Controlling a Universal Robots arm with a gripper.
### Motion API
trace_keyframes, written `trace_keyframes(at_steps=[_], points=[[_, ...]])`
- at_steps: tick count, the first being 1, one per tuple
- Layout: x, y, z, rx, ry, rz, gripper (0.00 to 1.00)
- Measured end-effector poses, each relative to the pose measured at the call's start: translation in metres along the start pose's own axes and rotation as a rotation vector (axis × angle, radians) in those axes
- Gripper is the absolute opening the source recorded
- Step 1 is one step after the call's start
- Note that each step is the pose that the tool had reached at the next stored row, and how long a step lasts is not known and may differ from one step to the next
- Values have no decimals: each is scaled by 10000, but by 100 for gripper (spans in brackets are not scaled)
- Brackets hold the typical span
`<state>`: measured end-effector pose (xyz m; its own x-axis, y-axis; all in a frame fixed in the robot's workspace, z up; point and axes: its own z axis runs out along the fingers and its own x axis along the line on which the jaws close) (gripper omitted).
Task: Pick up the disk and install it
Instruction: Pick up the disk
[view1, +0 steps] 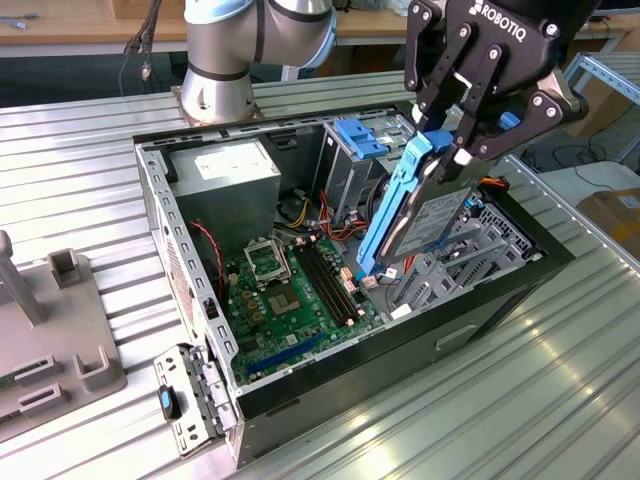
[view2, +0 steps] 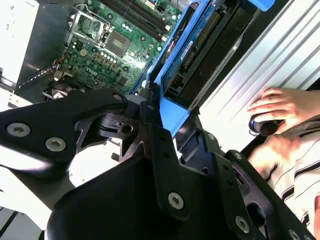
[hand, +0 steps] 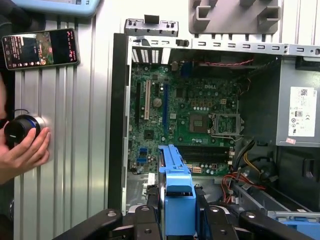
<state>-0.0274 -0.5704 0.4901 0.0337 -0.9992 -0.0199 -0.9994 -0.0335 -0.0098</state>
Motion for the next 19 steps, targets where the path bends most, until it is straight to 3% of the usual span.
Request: trace_keyframes(at_steps=[1,5,6,8,9,13,19], points=[[3,-72,2,0,0,0,37],[9,-251,6,-1,0,0,37],[14,-417,10,-1,2,0,37],[23,-664,16,-1,0,0,37],[25,-730,17,-1,1,0,37],[30,-892,21,0,0,-1,37],[33,-941,44,0,0,-1,37]])
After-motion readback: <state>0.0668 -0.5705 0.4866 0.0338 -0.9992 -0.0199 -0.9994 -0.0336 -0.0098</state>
